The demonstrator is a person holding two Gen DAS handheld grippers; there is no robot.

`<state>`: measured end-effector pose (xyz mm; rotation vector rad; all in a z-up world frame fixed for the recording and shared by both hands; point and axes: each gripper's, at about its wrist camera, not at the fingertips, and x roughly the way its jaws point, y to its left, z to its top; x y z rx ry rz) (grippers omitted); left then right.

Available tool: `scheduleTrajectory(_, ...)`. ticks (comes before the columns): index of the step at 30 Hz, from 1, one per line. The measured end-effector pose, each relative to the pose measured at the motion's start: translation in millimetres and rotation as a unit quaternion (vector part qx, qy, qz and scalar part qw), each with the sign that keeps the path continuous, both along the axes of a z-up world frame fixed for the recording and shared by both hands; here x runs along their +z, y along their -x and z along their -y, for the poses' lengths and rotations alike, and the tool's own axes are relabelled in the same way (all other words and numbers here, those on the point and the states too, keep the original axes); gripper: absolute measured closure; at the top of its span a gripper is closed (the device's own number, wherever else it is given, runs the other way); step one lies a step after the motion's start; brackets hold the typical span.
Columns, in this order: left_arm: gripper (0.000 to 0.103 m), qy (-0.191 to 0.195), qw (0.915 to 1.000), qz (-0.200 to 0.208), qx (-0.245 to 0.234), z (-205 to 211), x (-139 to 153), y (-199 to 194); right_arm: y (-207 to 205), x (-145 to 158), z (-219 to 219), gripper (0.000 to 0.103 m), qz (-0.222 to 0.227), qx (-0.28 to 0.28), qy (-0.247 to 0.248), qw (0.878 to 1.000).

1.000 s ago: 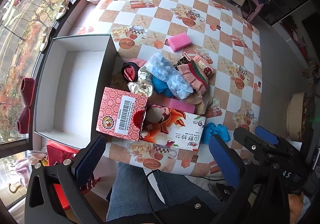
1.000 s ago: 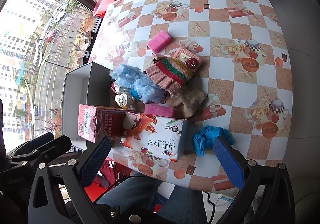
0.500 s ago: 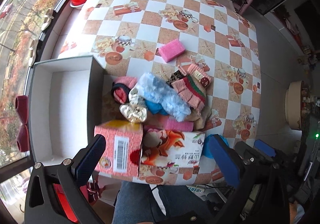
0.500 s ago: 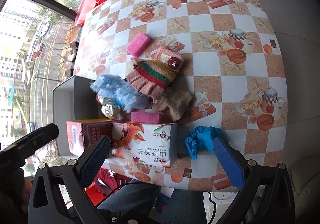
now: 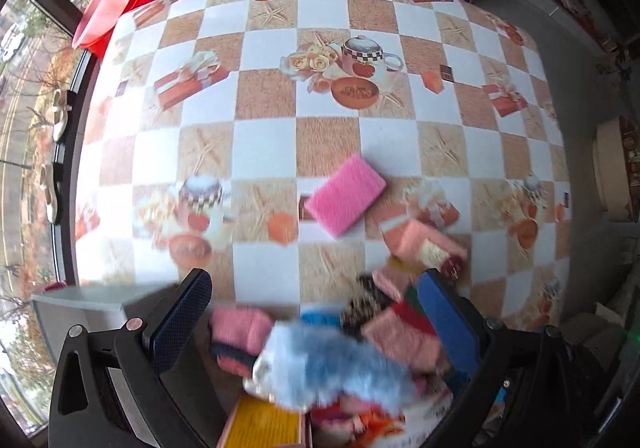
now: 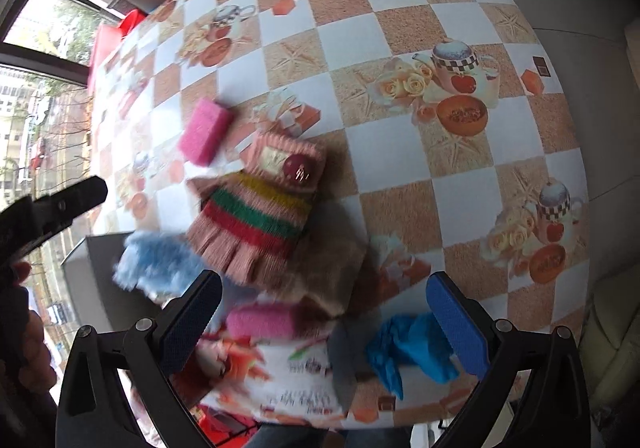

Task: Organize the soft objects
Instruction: 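Grasp the pink sponge with the left gripper while the right grasps the striped knit glove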

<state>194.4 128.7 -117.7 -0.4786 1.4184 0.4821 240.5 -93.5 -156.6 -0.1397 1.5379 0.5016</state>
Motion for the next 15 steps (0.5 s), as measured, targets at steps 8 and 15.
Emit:
scheduleTrajectory(8, 0.0, -0.043, 0.9981, -0.028, -0.034, -10, -62, -41, -35, -38, -29, 0.0, 0.06, -0.024, 0.04, 0.997)
scheduleTrajectory(15, 0.0, -0.065, 0.9949, -0.048, -0.061, -7, -95, -49, -42, -83, -59, 0.0, 0.064, 0.021, 0.071, 0.995)
